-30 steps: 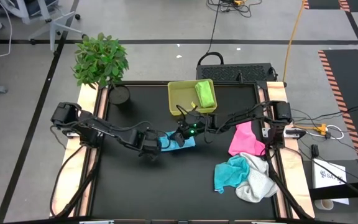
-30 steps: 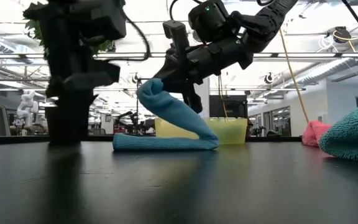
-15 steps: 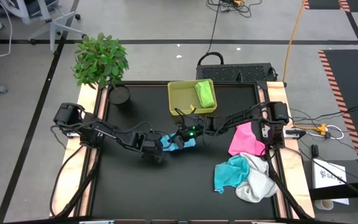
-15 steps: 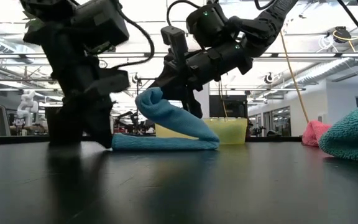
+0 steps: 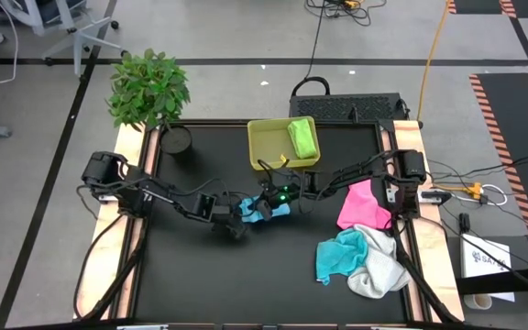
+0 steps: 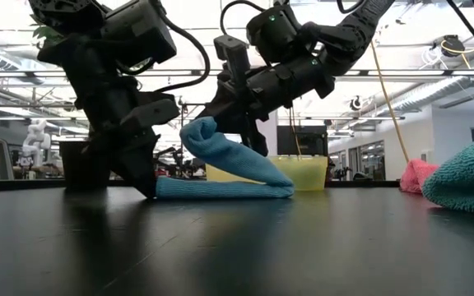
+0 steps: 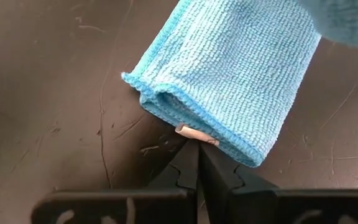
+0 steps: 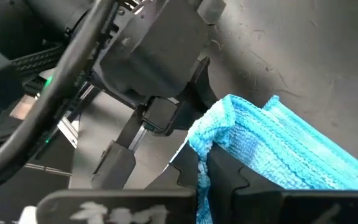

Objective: Fold microfiber towels
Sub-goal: Fold the left blue microfiber cloth

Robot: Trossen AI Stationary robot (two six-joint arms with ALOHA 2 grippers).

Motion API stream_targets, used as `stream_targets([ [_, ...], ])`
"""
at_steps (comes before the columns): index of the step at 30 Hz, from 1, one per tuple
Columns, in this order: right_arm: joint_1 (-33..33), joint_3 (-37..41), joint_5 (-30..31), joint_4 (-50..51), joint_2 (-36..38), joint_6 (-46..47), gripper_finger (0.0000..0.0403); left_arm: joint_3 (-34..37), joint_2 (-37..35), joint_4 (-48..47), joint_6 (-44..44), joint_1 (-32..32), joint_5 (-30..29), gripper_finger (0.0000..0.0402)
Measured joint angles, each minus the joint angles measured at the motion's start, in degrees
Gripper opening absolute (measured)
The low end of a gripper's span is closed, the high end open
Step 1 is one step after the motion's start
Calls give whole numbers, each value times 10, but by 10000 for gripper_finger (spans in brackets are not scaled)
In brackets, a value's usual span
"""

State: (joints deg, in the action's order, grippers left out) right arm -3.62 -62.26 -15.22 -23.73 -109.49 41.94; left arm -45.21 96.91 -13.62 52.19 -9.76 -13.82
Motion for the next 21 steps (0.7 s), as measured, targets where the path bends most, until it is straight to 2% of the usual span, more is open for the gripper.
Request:
stream_targets([
  [4,4,0,0,-5,0,-8,28,0,0,3,-3,0,1,4],
  [11,10,0,10,-57,0,-3,95,0,1,5,5,0,1,24],
  [16,5,0,15,-81,0,3,127,0,1,5,7,0,1,15],
  [21,-8,0,-73,-63,3,10,132,0,1,4,5,0,4,3],
])
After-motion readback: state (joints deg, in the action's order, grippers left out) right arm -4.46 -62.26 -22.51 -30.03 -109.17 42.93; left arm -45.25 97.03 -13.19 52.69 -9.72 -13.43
